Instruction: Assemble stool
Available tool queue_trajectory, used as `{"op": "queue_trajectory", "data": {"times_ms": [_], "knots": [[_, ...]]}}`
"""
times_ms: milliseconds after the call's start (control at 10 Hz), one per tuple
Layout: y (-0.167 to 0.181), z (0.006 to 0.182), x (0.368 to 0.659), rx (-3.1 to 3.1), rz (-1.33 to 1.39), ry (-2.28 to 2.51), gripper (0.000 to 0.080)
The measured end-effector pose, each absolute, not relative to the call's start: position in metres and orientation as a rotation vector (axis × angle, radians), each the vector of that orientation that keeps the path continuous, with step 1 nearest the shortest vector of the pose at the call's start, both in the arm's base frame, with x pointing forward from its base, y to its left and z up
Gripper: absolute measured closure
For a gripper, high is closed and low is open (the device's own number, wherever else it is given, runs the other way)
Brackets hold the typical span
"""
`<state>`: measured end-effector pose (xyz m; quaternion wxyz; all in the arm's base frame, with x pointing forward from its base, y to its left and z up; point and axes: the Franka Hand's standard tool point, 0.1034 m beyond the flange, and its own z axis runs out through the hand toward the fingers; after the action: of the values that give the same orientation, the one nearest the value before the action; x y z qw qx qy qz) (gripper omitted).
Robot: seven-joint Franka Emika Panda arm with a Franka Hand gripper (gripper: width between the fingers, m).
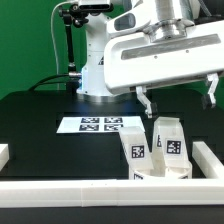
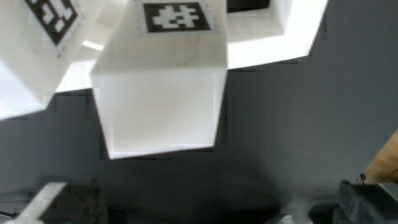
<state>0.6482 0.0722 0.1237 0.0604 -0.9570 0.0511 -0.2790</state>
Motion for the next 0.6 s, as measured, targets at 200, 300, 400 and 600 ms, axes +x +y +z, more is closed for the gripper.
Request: {"op": "queue_trajectory", "data": {"times_ms": [200,300,400,600], "knots": [[0.0659,0.1181,0.6447,-2.939,-0.706,0.098,0.0150],[0.0644,0.1167,0.6454,-2.955,-0.602,0.075,0.0150],[0.0624,0.1142,0.6438,-2.966,-0.505,0.059,0.0150],[0.0624,0.1208,0.6448,-3.005,-0.292,-0.053,0.0150]]}}
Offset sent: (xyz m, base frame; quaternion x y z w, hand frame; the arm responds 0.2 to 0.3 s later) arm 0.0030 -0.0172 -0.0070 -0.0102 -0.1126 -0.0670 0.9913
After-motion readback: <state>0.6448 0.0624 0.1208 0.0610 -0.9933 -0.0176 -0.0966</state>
